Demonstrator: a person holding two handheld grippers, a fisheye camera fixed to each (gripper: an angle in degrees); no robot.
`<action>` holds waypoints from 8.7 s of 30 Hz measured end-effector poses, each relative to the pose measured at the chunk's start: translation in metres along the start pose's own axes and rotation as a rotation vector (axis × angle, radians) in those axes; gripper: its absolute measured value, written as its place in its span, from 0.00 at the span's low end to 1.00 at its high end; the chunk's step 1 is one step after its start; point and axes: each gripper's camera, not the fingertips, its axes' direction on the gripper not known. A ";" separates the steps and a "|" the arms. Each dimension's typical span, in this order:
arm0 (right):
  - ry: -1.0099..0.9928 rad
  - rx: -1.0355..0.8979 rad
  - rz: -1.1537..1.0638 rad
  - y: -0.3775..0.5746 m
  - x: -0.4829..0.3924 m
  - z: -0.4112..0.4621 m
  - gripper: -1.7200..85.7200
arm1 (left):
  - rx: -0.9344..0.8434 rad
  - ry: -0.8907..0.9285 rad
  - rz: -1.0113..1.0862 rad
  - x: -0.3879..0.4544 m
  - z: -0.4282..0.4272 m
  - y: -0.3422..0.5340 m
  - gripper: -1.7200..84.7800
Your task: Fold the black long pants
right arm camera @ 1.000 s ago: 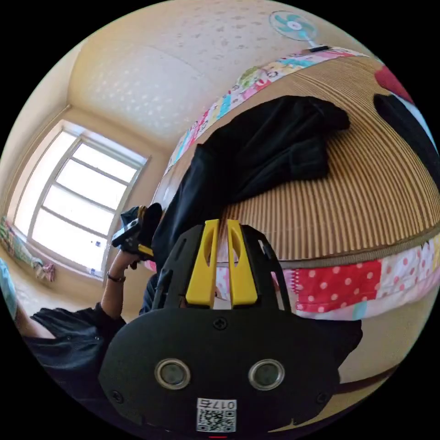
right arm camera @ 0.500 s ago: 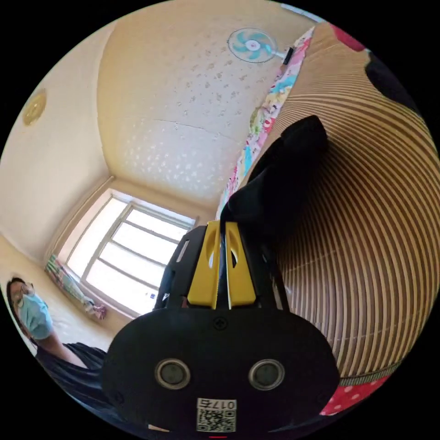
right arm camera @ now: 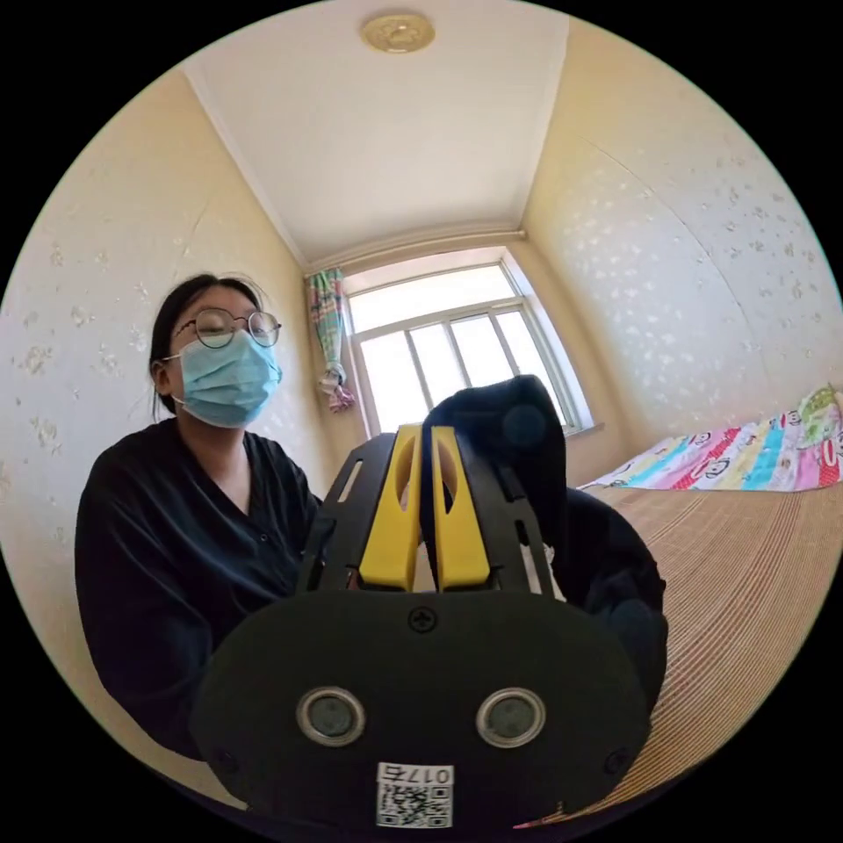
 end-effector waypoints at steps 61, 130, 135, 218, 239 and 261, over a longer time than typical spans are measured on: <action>1.216 0.027 0.157 -0.403 -0.013 0.085 0.06 | 0.534 -0.349 0.107 0.150 -0.310 -0.153 0.09; 1.083 -0.669 0.528 0.165 0.009 0.220 0.05 | -0.008 -0.188 -0.539 -0.080 0.049 0.265 0.01; 1.069 -0.697 0.603 0.181 0.020 0.221 0.06 | 0.018 -0.182 -0.569 -0.083 0.045 0.270 0.01; 1.287 -0.247 0.997 0.083 0.393 -0.040 0.12 | -0.045 0.300 -0.283 -0.106 0.057 0.241 0.02; 1.309 -0.758 0.291 0.032 0.479 0.433 0.04 | 0.209 -0.174 -0.584 -0.083 -0.112 0.346 0.02; 0.802 -0.614 0.865 0.210 0.096 0.245 0.11 | 0.056 -0.317 -0.655 -0.089 -0.083 0.332 0.05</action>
